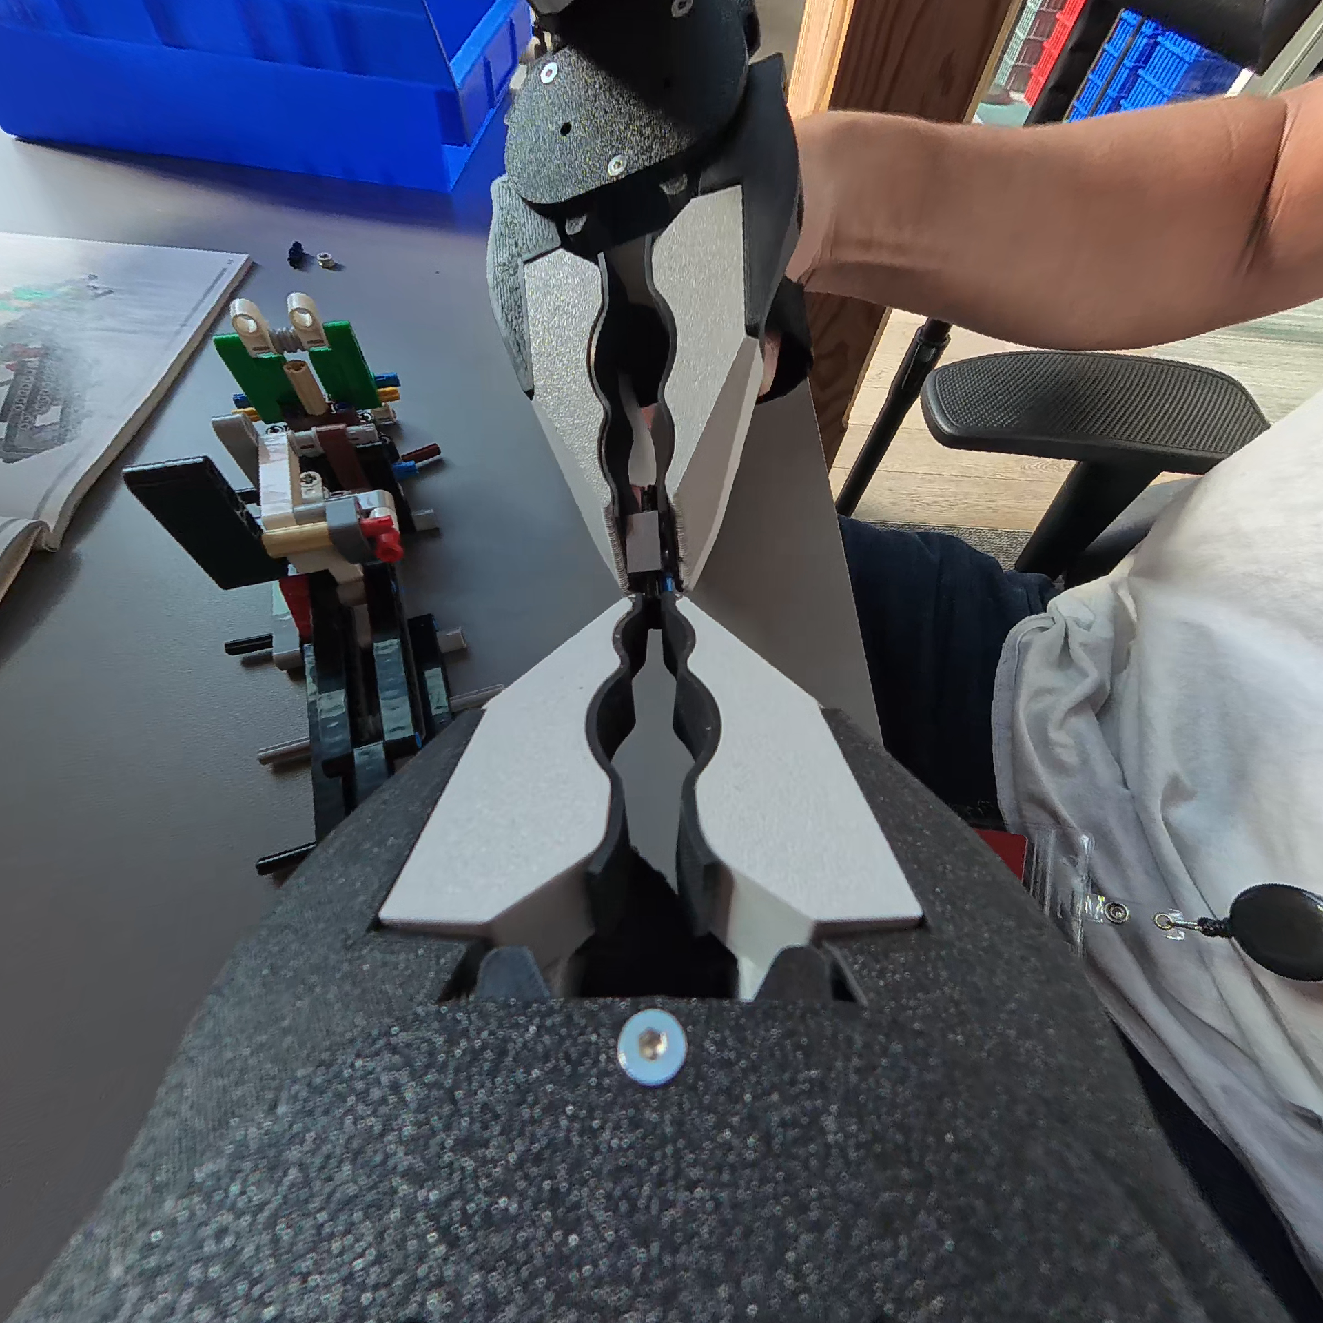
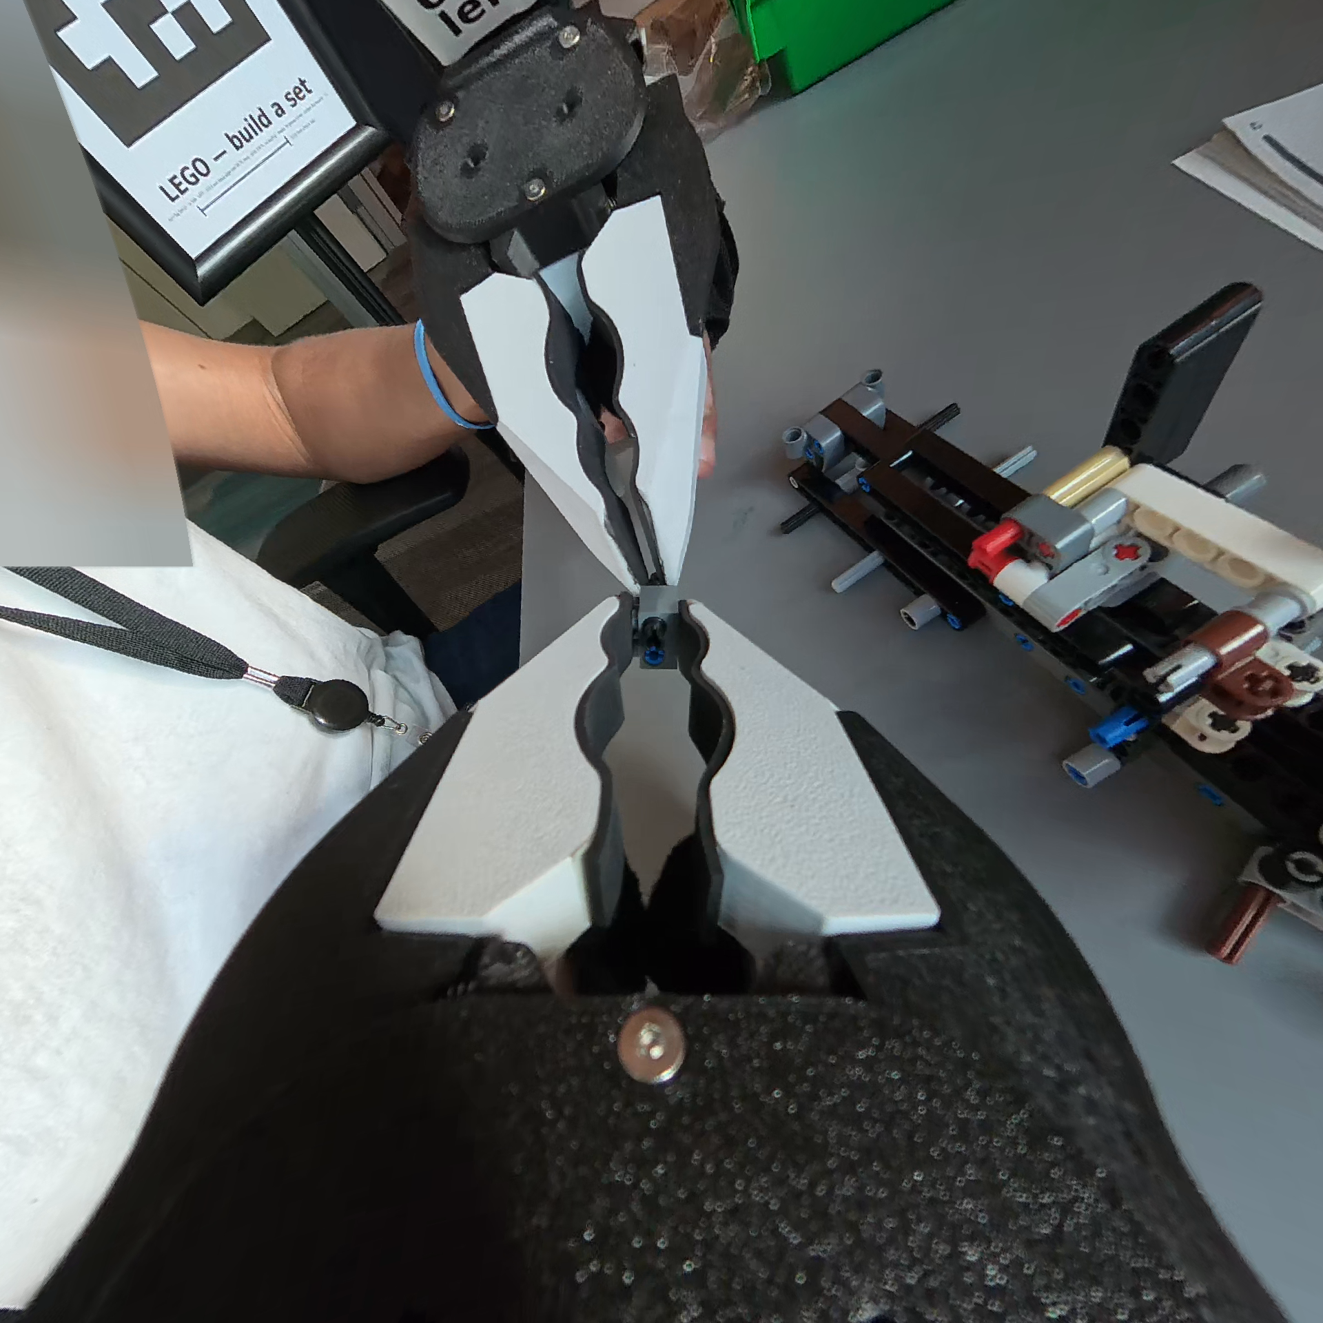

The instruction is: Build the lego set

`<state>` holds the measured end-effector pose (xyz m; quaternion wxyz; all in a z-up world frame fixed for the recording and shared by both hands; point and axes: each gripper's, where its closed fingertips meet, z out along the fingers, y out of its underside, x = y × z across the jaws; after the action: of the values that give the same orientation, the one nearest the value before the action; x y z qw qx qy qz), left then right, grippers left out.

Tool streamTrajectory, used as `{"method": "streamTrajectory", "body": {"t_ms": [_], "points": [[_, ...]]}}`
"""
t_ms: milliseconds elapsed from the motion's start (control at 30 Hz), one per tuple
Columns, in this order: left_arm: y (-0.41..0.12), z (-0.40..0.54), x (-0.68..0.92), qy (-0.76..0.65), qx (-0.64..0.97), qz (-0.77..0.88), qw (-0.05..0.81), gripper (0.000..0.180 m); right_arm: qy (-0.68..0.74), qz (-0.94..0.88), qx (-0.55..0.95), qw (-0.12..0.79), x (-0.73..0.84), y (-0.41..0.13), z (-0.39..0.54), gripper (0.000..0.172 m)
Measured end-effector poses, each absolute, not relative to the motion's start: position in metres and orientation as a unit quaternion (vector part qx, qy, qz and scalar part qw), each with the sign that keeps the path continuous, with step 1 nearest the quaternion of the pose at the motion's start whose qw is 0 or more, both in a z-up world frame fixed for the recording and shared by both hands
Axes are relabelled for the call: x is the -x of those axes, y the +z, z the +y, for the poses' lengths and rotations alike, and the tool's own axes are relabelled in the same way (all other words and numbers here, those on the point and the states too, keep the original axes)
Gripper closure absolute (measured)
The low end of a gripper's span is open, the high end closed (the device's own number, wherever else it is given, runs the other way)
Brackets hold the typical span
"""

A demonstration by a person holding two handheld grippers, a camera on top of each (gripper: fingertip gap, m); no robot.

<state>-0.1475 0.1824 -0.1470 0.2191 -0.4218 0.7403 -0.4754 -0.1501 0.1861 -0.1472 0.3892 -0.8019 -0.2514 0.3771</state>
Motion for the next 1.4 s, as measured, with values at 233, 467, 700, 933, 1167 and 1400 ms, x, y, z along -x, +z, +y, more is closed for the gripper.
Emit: {"method": "streamTrajectory", "body": {"t_ms": [233,467,700,933,1167,1400], "points": [[-0.152,0.18,0.147,-0.462,0.422,0.751,0.213,0.179,0.374,-0.258,0.803,0.385,0.151,-0.152,0.184,0.159],[-0.163,0.176,0.148,-0.435,0.42,0.772,0.198,0.178,0.303,-0.323,0.815,0.373,0.152,-0.167,0.175,0.15],[-0.176,0.172,0.148,-0.4,0.416,0.795,0.189,0.178,0.295,-0.315,0.823,0.37,0.144,-0.17,0.171,0.144],[-0.167,0.173,0.149,-0.432,0.416,0.779,0.182,0.179,0.24,-0.291,0.853,0.36,0.125,-0.174,0.166,0.138],[-0.172,0.173,0.148,-0.42,0.42,0.784,0.179,0.179,0.202,-0.286,0.871,0.343,0.127,-0.18,0.163,0.148],[-0.183,0.176,0.146,-0.384,0.442,0.791,0.176,0.179,0.125,-0.267,0.873,0.389,0.133,-0.188,0.168,0.148]]}}
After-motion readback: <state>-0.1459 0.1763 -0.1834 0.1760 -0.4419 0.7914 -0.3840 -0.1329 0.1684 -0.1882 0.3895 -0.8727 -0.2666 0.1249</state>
